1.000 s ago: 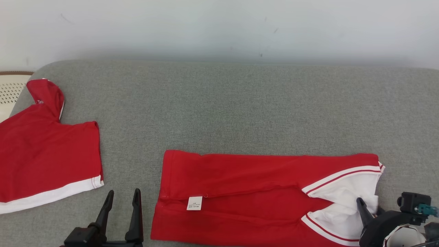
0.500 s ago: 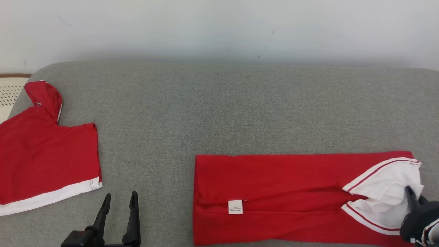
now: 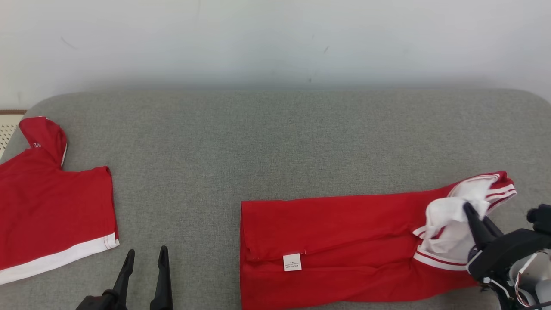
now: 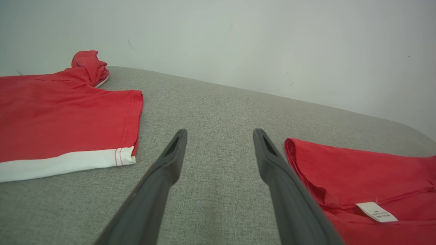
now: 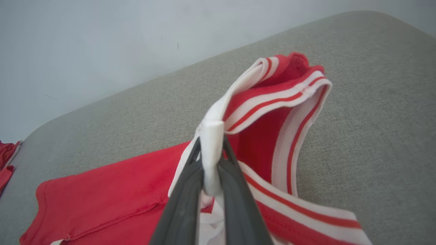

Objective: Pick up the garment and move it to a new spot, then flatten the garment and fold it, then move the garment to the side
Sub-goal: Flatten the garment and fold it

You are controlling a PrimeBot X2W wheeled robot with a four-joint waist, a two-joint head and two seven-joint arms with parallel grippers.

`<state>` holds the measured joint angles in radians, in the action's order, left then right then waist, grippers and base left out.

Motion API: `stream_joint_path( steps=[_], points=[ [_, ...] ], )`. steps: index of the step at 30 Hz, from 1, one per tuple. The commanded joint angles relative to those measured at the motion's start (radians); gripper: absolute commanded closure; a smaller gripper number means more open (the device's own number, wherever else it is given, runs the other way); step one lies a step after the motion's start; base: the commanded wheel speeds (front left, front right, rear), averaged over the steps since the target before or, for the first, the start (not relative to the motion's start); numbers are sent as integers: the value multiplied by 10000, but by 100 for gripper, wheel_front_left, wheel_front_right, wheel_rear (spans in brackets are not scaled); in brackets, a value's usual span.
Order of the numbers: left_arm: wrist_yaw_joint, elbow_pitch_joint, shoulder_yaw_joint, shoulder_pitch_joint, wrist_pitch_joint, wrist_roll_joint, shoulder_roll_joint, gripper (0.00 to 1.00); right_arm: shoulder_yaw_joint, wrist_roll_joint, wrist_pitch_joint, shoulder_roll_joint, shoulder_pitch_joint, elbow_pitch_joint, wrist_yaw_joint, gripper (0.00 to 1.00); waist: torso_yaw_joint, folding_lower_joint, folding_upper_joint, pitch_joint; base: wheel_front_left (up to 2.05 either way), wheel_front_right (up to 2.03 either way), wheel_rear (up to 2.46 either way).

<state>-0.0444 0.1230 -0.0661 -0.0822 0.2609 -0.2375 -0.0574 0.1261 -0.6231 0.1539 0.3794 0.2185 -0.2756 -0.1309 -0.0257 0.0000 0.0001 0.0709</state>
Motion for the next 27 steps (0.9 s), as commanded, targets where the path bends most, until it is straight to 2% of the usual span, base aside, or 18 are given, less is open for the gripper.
stream_joint_path(
  steps=[1,9,12,20,27],
  points=[
    [59,20,52,162,54,91,1,0,175,-343,241,-99,-199,578,3,100,-42,0,-1,-63,0,0,0],
    [114,61,45,217,54,117,38,0,999,-1517,1385,-817,-913,3219,0,100,55,0,-1,-190,0,0,0],
    [119,94,18,214,54,103,47,0,1345,-1570,1618,-1140,-997,3736,0,100,160,0,-1,-215,0,0,0],
    [154,247,-145,102,54,1,57,0,2136,-1338,1921,-1768,-904,4145,0,100,509,0,-1,-266,0,0,0],
    [234,485,-325,-110,51,-116,63,0,2591,-964,1746,-2275,-562,3698,0,100,916,0,-1,-229,0,0,0]
  ],
)
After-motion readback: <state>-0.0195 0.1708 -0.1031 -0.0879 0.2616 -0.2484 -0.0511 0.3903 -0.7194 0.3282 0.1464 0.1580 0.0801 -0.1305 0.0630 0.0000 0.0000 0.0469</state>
